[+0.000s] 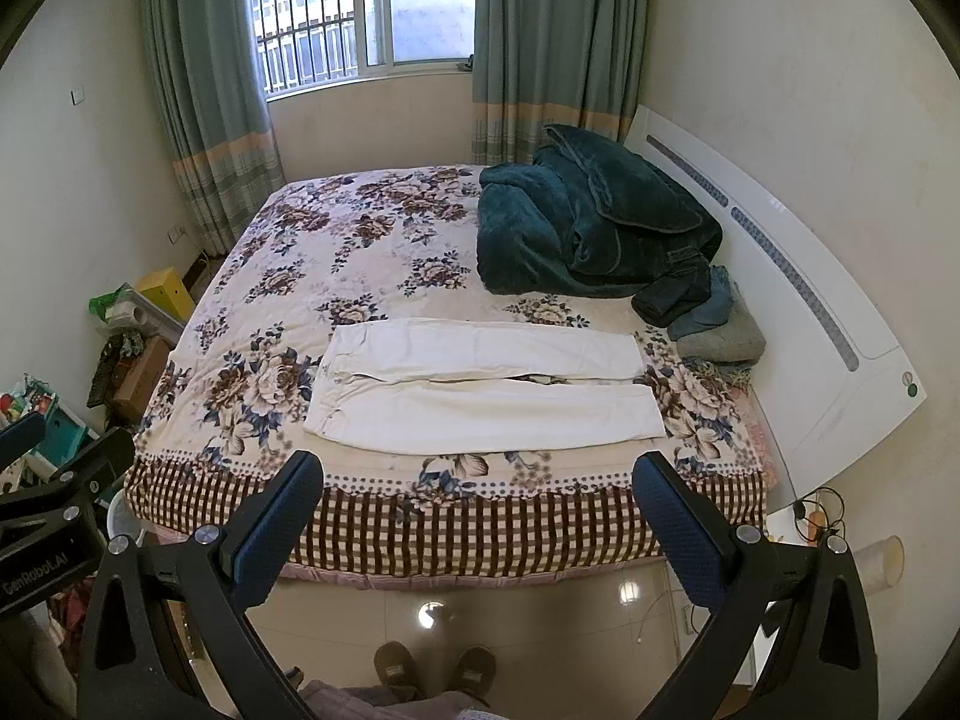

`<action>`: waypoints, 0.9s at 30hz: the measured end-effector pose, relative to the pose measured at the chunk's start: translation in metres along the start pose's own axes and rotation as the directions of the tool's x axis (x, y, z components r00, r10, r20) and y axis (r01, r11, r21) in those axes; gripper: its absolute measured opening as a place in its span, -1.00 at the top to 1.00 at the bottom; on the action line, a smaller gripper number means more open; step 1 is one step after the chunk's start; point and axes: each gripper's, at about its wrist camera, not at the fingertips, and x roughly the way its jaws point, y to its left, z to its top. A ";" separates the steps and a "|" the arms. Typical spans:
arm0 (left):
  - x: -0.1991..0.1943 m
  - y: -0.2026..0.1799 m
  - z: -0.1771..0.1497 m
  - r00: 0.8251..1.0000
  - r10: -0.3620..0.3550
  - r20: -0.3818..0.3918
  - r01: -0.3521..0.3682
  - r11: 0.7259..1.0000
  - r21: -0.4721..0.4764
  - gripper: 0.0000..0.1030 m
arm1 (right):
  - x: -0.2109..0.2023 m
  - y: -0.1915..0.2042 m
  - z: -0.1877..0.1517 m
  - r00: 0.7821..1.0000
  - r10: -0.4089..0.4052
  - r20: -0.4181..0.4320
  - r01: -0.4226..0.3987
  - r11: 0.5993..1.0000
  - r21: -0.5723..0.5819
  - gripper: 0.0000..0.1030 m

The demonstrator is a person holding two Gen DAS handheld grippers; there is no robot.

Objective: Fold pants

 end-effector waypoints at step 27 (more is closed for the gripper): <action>0.194 -0.018 0.072 0.991 0.097 -0.090 -0.099 0.995 -0.021 -1.00 | 0.198 -0.054 0.072 0.980 -0.147 -0.131 0.175 0.957 0.231 -1.00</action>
